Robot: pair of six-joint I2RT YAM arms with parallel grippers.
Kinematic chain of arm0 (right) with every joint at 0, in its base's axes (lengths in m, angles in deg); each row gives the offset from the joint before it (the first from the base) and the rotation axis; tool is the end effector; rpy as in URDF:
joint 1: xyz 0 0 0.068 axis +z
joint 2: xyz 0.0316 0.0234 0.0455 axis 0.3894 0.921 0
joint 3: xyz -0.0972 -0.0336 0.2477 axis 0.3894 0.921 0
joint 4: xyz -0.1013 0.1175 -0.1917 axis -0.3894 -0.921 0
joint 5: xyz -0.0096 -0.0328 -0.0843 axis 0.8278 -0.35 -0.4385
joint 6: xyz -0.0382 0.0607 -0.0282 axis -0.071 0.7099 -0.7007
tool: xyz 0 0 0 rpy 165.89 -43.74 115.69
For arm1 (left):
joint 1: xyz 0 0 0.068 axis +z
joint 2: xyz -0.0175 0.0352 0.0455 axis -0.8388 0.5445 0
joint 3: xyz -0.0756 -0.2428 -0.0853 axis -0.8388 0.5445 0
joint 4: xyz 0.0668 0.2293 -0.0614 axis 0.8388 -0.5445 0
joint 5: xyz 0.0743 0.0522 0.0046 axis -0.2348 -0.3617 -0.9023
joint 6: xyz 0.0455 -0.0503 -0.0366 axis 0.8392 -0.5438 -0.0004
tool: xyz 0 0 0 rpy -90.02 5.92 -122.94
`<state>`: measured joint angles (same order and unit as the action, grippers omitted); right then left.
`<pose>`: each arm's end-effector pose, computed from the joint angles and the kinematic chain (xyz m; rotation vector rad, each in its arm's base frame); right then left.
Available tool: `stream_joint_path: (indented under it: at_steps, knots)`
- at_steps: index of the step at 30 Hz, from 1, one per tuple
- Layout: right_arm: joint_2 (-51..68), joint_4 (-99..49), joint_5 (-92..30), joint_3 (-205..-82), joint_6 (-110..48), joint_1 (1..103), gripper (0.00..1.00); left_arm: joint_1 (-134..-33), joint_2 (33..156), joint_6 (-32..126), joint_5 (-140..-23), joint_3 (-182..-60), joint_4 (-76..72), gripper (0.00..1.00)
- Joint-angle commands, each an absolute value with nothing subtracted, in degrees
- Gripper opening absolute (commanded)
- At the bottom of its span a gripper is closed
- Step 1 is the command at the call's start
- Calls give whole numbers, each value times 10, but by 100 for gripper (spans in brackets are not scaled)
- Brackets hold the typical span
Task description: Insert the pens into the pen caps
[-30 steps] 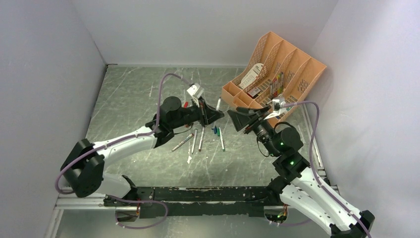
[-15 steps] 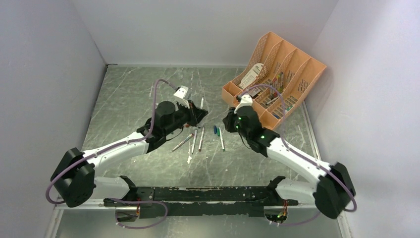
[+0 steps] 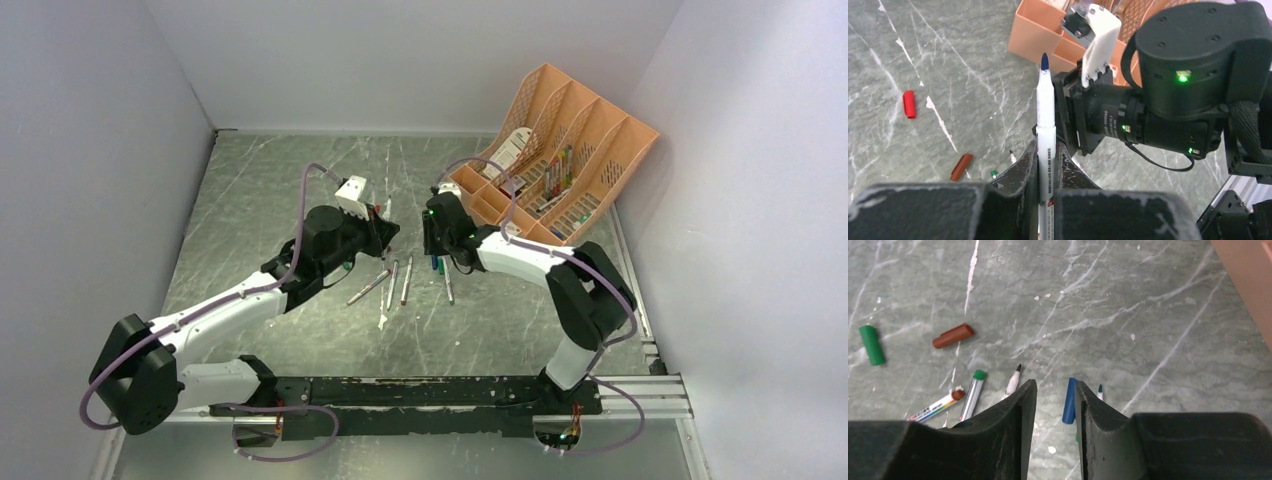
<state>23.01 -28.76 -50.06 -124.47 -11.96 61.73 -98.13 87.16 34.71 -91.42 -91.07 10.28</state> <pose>0.2907 0.2172 0.1783 -0.1648 2.3277 0.3433 0.2210 -0.1907 0.2806 0.2573 1.8207 -0.7888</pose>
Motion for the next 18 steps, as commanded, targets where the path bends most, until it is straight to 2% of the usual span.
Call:
stream_joint_path:
  at_steps: [1, 9, 18]
  knots:
    - [272, -313, -506, -1283, -126, 618, 33, -974, 876, 367, -927, -922, 79, 7]
    - [303, -324, -509, -1283, -118, 619, 29, -972, 885, 370, -915, -923, 80, 7]
    - [305, -318, -500, -1256, -108, 620, 29, -973, 885, 366, -913, -917, 80, 7]
